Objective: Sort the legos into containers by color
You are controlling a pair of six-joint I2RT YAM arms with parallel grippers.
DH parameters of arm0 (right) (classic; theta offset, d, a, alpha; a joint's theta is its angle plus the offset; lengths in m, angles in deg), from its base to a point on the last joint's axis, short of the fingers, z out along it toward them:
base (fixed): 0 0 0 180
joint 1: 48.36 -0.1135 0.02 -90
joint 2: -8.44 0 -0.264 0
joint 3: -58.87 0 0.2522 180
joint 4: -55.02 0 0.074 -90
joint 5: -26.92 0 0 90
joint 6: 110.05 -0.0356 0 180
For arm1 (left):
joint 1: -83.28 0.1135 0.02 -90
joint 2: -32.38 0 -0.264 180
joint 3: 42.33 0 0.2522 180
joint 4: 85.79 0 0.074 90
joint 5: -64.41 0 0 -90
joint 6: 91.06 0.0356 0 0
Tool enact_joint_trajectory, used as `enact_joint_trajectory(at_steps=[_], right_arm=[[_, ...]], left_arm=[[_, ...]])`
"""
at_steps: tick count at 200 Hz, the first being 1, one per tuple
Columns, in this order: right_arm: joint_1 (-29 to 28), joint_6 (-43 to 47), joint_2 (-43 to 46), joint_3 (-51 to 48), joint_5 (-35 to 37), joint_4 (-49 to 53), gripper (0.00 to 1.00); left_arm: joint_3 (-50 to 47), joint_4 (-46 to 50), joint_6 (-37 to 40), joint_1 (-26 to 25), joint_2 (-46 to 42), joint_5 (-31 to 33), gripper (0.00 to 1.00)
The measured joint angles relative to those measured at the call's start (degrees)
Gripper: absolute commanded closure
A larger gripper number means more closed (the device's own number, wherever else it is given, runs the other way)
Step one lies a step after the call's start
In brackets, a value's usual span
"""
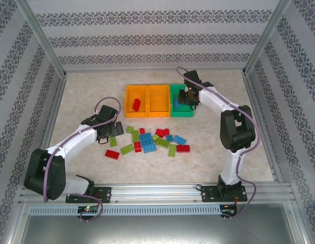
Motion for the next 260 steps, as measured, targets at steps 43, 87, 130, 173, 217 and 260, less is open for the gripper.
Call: enact_joint_trajectory(at_steps=[43,87,130,173,217,260], right_arm=[[0.0,0.1,-2.5,1.3,-0.3,0.4,0.66],[0.3,0.3,-3.5,1.6,-0.7,0.4,0.51],[0.3,1.2,-3.4,1.7,-1.7,0.3,0.42],[0.3,1.2,-1.0,-0.7,-2.6,-0.9,0.39],[0.3,1.2,5.7,-5.8,-2.6,-1.6,0.39],[0.1,1.2,13.3,-14.7,-2.2,-2.6,0.38]], left_arm=[[-3.6,0.4,-2.6,0.0,1.0,-4.2,0.11],[-3.5,0.1,-3.0,0.0,4.8,-5.7,0.19],[-3.3,-0.9,-3.0,0.0,8.2,-6.1,0.25],[-2.3,-0.3,-3.1,0.1,9.5,-5.1,0.44],[-2.0,-1.1,-2.9,0.1,9.9,-4.6,0.67],[-2.1,-5.2,-2.5,0.1,8.7,-6.2,0.75]])
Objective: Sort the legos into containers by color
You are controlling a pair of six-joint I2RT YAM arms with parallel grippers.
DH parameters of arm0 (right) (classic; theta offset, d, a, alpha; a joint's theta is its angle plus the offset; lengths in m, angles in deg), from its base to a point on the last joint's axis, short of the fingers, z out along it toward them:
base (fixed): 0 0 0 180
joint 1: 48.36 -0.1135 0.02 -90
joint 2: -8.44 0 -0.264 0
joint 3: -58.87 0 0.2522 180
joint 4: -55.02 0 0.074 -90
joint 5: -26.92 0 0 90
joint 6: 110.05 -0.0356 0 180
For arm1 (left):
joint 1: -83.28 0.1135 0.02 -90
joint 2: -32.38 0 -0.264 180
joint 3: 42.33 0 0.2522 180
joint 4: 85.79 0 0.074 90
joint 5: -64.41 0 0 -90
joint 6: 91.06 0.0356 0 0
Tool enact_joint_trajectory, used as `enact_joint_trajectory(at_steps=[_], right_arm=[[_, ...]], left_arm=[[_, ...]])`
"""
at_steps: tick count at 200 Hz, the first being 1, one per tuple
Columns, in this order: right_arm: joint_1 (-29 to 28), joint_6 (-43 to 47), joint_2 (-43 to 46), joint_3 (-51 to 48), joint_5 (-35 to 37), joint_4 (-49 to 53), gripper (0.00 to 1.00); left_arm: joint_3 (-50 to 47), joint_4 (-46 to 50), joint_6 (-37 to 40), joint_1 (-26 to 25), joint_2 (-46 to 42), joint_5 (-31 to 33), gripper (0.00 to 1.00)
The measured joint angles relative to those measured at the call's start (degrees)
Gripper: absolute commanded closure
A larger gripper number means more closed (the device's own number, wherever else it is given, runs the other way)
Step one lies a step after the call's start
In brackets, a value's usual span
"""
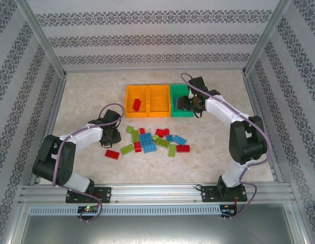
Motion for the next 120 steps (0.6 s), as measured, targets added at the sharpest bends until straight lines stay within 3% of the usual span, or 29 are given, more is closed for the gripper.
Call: enact_joint_trajectory(at_steps=[32,59,120], right_arm=[[-0.9,0.0,6.6,-10.2,-0.2,-1.7,0.36],[-1.4,-1.6,10.6,-17.6,-1.1,-2.4,0.36],[-4.3,-9.3,15.3,-28.9,-1.2,-4.7,0.35]], left_arm=[[1.0,-2.5,1.6,-0.1,-3.5,-2.0,0.76],[7.7,-3.3,3.7,-1.1,-2.6,-4.8,0.76],[34.9,-6.0,8.3,-5.8,15.7,-13.1,0.75]])
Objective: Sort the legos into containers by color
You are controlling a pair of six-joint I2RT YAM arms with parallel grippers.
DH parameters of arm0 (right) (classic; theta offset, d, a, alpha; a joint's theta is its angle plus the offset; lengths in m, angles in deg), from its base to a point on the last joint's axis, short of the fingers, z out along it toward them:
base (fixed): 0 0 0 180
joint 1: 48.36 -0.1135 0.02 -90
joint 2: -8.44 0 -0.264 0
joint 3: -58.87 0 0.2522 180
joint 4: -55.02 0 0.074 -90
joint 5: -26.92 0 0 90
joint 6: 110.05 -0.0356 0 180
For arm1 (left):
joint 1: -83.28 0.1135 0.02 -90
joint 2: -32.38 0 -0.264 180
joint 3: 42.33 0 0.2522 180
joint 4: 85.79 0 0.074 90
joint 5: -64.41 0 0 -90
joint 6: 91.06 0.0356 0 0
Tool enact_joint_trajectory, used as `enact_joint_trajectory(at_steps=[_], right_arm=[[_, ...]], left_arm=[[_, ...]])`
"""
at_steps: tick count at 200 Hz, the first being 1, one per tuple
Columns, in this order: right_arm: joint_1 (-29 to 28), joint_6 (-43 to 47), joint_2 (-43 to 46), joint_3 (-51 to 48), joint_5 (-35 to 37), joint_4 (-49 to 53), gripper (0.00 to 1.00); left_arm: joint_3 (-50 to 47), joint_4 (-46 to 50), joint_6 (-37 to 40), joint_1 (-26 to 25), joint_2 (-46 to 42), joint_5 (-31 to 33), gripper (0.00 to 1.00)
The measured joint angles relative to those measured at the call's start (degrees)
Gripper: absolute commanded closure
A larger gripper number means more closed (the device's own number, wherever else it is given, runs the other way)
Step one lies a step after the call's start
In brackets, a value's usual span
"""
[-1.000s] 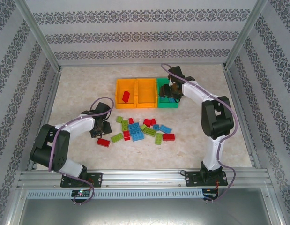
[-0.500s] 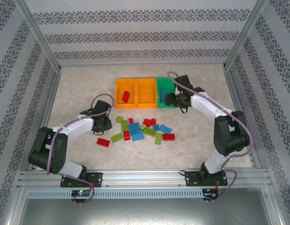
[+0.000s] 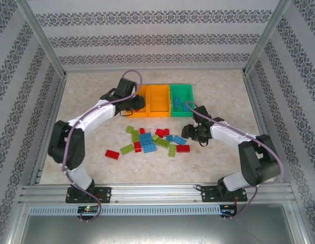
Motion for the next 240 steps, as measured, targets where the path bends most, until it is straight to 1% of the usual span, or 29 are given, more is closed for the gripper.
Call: enact_joint_trajectory(at_steps=[28,47,56,79,105,138,171,199,240], right_arm=[[-2.3,-2.3,4.7,-3.1,1.0,-0.7,0.33],[-2.4,-4.1,8.9,-6.2,1.8,-1.0,0.32],[-2.4,-4.9,10.8,-7.5,2.1,-1.0,0.3],[-2.8,-6.8,14.8,-10.0,1.9,-1.1,0.19],[-5.9,-7.8,16.8,-10.3,1.1,-0.8,0.16],[-11.5,-9.4,17.5,-10.6,1.1,0.0,0.12],[-14.3,-10.1,16.8,-10.7,1.6,0.4,0.09],[-15.9,-10.1,13.5,-10.3,2.6,1.0,0.09],[-16.2,-10.1,9.3,-8.9,4.6,1.3,0.11]], left_arm=[[10.5,0.3,0.8,-1.0,8.5,-3.3,0.74],[16.0,0.9,0.9,-1.0,13.0,-4.9,0.73],[18.0,1.1,0.9,-1.0,14.9,-5.8,0.73],[21.4,1.6,0.9,-1.1,19.0,-7.5,0.7],[23.3,2.2,0.6,-1.1,22.3,-8.5,0.63],[24.6,2.8,0.3,-1.3,22.9,-9.2,0.49],[24.9,3.7,0.6,-1.8,22.9,-9.3,0.32],[25.0,3.8,0.6,-1.9,22.6,-9.6,0.27],[22.0,4.0,0.5,-2.1,19.6,-9.6,0.26]])
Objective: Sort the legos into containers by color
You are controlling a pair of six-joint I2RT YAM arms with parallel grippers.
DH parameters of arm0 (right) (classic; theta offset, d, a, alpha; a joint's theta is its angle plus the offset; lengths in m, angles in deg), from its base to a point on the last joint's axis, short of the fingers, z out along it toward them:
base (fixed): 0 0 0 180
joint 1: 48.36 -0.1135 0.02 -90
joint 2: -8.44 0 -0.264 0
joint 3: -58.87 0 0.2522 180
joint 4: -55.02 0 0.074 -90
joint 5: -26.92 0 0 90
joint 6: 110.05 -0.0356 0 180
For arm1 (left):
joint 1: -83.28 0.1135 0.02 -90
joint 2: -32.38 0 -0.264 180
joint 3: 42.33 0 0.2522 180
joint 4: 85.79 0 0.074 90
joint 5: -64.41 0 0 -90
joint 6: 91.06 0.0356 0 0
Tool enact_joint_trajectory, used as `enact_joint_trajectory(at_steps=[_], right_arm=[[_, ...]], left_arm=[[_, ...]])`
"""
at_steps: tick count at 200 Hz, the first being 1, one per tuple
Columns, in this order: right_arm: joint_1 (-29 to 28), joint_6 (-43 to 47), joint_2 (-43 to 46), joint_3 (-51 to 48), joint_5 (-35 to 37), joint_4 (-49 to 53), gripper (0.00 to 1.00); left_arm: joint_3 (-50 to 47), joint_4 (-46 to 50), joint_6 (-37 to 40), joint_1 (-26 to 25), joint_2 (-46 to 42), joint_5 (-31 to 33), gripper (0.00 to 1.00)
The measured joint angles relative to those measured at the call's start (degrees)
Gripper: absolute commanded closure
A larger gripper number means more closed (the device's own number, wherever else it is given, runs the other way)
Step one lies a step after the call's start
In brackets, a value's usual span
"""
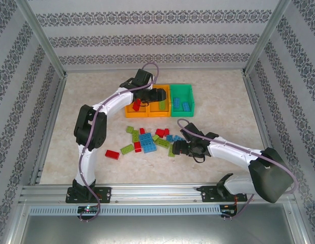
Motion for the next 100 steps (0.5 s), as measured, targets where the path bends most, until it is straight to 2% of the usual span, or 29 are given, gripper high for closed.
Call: enact_joint_trajectory(at_steps=[49,100], right_arm=[[0.0,0.1,-3.7,2.3,2.4,0.0,0.21],[0.0,0.4,-5.4,3.9,3.4,0.2,0.42]], left_arm=[[-3.7,-0.2,0.0,0.0,-4.2,0.0,0.26],[-7.3,-0.3,0.1,0.0,-5.1,0.9,0.25]])
